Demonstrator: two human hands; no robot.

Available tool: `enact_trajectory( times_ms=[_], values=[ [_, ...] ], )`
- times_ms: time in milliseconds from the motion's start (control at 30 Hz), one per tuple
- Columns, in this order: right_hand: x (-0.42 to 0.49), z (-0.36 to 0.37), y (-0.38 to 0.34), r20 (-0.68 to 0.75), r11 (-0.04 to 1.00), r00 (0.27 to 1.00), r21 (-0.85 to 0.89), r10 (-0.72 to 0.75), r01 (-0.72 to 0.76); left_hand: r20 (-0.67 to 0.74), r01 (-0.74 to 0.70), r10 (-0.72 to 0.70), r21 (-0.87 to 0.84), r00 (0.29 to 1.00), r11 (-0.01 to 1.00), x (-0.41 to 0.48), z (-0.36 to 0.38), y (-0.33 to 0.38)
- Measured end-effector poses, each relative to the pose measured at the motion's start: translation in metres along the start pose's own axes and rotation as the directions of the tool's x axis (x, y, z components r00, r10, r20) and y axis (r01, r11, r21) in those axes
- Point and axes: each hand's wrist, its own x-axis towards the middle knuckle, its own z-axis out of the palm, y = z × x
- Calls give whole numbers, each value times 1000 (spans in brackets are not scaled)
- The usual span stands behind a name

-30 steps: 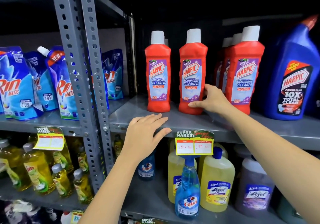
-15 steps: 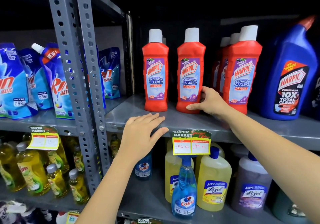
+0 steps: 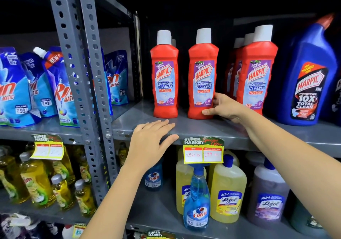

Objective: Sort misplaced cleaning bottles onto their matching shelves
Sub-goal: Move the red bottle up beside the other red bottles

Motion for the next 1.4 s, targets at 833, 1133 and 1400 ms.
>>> enact_trajectory(
  times_ms=[833,1133,1400],
  values=[
    [-6,-1,7,-6,999,999,-7,-43,43,-4,-3,3,18,1000,1000,-1,1,1],
    [-28,3,5,-180,933,963,-334,-200,132,-7,-19,19,45,1000,999,-6,0,4],
    [-96,21,-3,-522,737,524,-418,-673,531,-5,-31,32,66,999,997,-31,0,10]
  ],
)
